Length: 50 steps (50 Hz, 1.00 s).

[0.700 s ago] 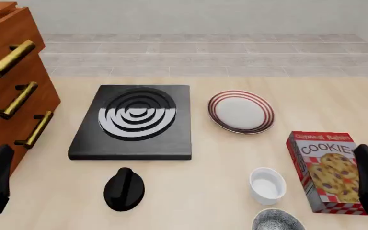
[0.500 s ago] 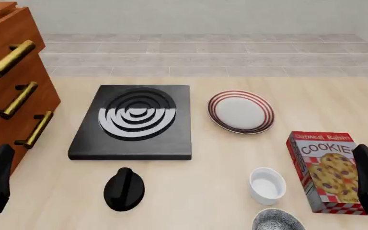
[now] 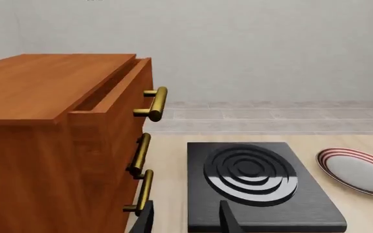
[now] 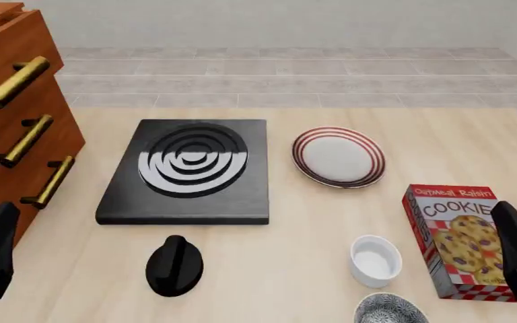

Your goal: Pick the akita bowl next to the ramekin and place it on the plate.

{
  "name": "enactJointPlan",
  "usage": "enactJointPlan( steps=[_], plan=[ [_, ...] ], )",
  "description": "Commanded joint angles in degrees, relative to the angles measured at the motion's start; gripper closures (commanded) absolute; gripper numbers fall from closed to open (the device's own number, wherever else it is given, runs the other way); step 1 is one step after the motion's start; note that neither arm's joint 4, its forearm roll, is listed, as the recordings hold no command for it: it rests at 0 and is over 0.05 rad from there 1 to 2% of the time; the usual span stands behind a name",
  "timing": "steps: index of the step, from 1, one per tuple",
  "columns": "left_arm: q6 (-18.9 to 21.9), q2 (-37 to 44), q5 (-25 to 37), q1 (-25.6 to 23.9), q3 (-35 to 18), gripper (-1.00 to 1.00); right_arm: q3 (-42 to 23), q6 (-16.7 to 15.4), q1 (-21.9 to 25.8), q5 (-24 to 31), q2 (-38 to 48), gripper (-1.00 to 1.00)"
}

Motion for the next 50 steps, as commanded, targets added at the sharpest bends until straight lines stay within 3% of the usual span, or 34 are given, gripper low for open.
enactJointPlan(
  steps=[1, 3, 5, 7, 12, 15, 21, 24, 28, 36, 40, 48, 50],
  plan=[
    [-0.07, -0.08, -0.16, 0.10, 0.00, -1.00, -5.45, -0.50, 2.91, 6.80, 1.78, -1.00],
    [-0.03, -0.08, -0.16, 0.06, 0.00, -1.00, -6.43, -2.13, 3.02, 8.00, 1.04, -1.00],
    [0.05, -0.08, -0.16, 0.09, 0.00, -1.00, -8.04, -0.46, 4.19, 9.67, 1.72, -1.00],
    [-0.05, -0.07, -0.13, 0.14, 0.00, -1.00, -8.60, -2.52, 4.73, 10.55, 1.61, -1.00],
    [-0.05, -0.09, -0.21, 0.15, 0.00, -1.00, -10.77, -2.07, 5.76, 12.44, 3.64, -1.00],
    [0.02, -0.08, -0.15, 0.10, 0.00, -1.00, -11.88, -3.81, 6.32, 13.88, 3.81, -1.00],
    [-0.04, -0.05, -0.08, 0.11, 0.00, -1.00, -13.15, -3.67, 7.64, 16.67, 5.88, -1.00],
    [0.06, -0.06, -0.10, -0.02, 0.00, -1.00, -13.17, -5.88, 7.23, 16.49, 7.70, -1.00],
    [-0.06, -0.06, -0.11, -0.02, 0.00, -1.00, -14.04, -6.27, 7.24, 17.41, 8.91, -1.00],
    [-0.04, -0.07, -0.13, -0.04, 0.00, -1.00, -16.43, -4.68, 7.60, 21.06, 10.54, -1.00],
    [-0.03, -0.07, -0.13, -0.09, 0.00, -1.00, -17.13, -6.22, 7.30, 22.33, 11.60, -1.00],
    [-0.05, -0.05, -0.09, -0.31, 0.00, -1.00, -19.87, -5.92, 7.56, 26.03, 12.54, -1.00],
    [0.00, -0.05, -0.08, -0.40, 0.00, -1.00, -20.53, -4.72, 7.98, 26.63, 13.42, -1.00]
  ],
)
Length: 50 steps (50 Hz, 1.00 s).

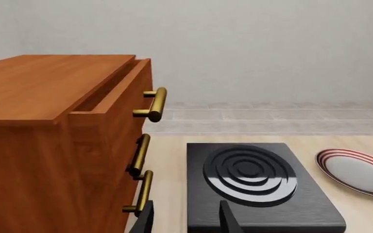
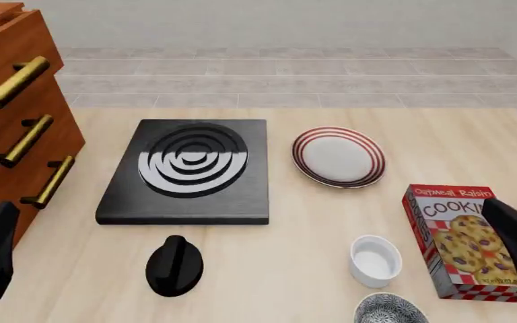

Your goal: Pick the akita bowl next to the ramekin and place it on the plate.

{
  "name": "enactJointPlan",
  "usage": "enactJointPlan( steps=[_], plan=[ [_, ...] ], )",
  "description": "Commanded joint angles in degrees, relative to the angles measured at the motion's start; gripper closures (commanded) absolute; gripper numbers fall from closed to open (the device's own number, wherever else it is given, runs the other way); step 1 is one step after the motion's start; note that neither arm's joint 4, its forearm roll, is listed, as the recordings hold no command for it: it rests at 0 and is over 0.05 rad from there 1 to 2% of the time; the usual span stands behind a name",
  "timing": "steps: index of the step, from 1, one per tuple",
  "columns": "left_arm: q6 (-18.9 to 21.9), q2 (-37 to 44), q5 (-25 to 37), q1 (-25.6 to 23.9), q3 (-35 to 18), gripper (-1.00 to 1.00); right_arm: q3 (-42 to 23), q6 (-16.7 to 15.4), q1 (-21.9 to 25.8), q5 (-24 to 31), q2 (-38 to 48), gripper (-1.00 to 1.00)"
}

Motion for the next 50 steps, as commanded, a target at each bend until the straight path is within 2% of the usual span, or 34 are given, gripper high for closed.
enactJointPlan(
  steps=[1, 5, 9, 12, 13, 17, 21, 24, 26, 33, 40, 45, 50],
  plan=[
    [0.07, 0.03, 0.06, -0.30, 0.00, -1.00, -3.58, 0.30, 0.69, 4.42, 2.42, -1.00],
    [0.16, 0.05, 0.11, -0.31, 0.00, -1.00, -3.92, -1.20, 2.19, 6.18, 2.39, -1.00],
    [0.38, 0.04, 0.09, -0.67, 0.00, -1.00, -5.03, 1.10, 3.15, 7.90, 3.30, -1.00],
    [0.27, 0.03, 0.05, -0.68, 0.00, -1.00, -5.71, 0.78, 3.51, 9.07, 3.54, -1.00],
    [0.27, 0.03, 0.05, -0.68, 0.00, -1.00, -5.83, 2.04, 4.08, 9.45, 3.99, -1.00],
    [0.27, 0.03, 0.05, -0.68, 0.00, -1.00, -5.37, -0.19, 3.62, 10.32, 4.63, -1.00],
    [0.27, 0.03, 0.05, -0.68, 0.00, -1.00, -5.62, 1.45, 4.72, 11.08, 4.47, -1.00],
    [0.27, 0.03, 0.05, -0.68, 0.00, -1.00, -5.72, 0.95, 4.99, 11.76, 4.22, -1.00],
    [0.27, 0.03, 0.05, -0.68, 0.00, -1.00, -5.90, 1.75, 5.21, 12.24, 4.43, -1.00],
    [0.27, 0.03, 0.05, -0.68, 0.00, -1.00, -5.60, 1.63, 5.58, 14.31, 3.82, -1.00],
    [0.27, 0.03, 0.05, -0.68, 0.00, -1.00, -5.86, 0.23, 5.88, 16.40, 3.22, -1.00],
    [0.27, 0.03, 0.05, -0.68, 0.00, -1.00, -5.78, 0.20, 5.65, 17.06, 3.26, -1.00],
    [0.27, 0.03, 0.05, -0.68, 0.00, -1.00, -4.12, 0.85, 5.85, 15.43, 4.87, -1.00]
  ],
)
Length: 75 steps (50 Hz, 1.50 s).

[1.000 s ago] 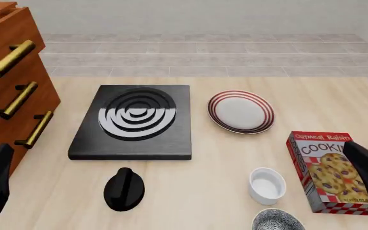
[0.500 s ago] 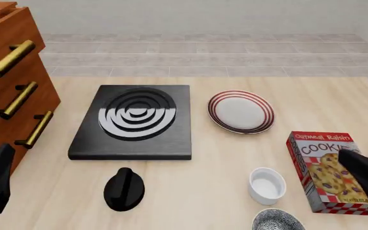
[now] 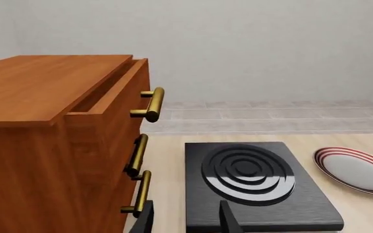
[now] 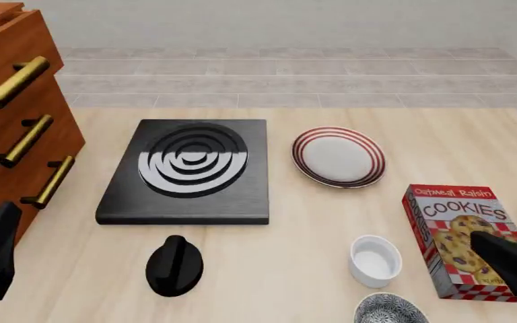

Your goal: Pick the akita bowl next to the ramekin and place it on the plate.

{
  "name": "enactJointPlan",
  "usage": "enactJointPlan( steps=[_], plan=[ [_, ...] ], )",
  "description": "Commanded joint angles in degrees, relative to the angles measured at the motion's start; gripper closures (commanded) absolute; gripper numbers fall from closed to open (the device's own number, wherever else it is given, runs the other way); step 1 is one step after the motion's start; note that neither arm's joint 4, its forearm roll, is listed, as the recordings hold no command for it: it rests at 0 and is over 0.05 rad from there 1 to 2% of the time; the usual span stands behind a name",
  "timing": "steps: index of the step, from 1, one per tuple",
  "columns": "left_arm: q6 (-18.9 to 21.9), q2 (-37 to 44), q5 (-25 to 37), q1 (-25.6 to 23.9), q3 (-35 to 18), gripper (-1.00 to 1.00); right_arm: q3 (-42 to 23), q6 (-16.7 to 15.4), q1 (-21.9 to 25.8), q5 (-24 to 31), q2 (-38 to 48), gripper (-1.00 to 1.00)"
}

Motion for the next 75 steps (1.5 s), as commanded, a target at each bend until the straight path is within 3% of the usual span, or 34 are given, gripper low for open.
enactJointPlan(
  steps=[1, 18, 51, 75],
  plan=[
    [0.00, 0.00, 0.00, -0.01, 0.00, -1.00, 1.55, -0.15, 0.17, 0.14, 0.96, -1.00],
    [0.00, 0.00, 0.00, -0.01, 0.00, -1.00, 3.81, 2.89, 2.60, 0.17, 2.04, -1.00],
    [0.00, 0.00, 0.00, -0.01, 0.00, -1.00, 9.68, 2.80, 6.63, -2.02, 3.00, -1.00],
    [0.00, 0.00, 0.00, -0.01, 0.00, -1.00, 15.32, 3.91, 7.48, -6.78, 5.24, -1.00]
  ],
)
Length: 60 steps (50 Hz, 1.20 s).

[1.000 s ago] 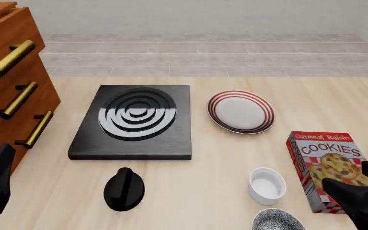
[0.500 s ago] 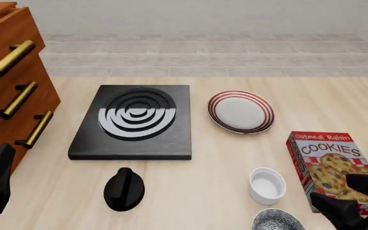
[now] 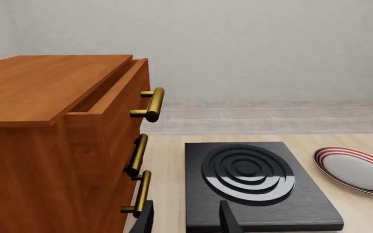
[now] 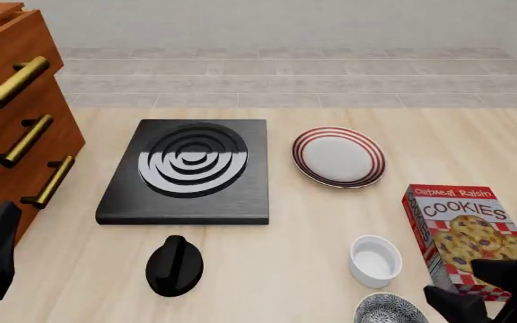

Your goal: Pick the akita bowl next to the ramekin and place it on the plate.

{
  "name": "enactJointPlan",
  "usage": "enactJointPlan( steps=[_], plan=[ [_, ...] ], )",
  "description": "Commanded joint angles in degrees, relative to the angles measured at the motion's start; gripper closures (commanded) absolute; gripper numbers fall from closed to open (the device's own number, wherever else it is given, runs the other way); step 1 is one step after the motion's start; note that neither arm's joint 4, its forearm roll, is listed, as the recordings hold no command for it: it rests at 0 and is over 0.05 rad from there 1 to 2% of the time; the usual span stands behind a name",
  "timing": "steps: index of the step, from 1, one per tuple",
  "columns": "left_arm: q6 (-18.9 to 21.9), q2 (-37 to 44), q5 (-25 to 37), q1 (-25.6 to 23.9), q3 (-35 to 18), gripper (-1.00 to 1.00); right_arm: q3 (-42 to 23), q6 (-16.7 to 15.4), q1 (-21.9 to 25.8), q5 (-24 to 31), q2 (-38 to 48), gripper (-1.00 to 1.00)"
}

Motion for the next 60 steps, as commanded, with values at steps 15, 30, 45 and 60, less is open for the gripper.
enactJointPlan(
  steps=[15, 30, 45, 60],
  plan=[
    [0.00, 0.00, 0.00, 0.00, 0.00, -1.00, 6.54, 0.56, 0.24, -3.81, 0.32, -1.00],
    [0.00, 0.00, 0.00, 0.00, 0.00, -1.00, 8.71, 0.13, -0.09, -8.12, 3.54, -1.00],
    [0.00, 0.00, 0.00, 0.00, 0.00, -1.00, 10.12, 0.32, 0.53, -14.67, 9.66, -1.00],
    [0.00, 0.00, 0.00, 0.00, 0.00, -1.00, 11.61, 0.25, 0.43, -16.22, 10.33, -1.00]
  ],
)
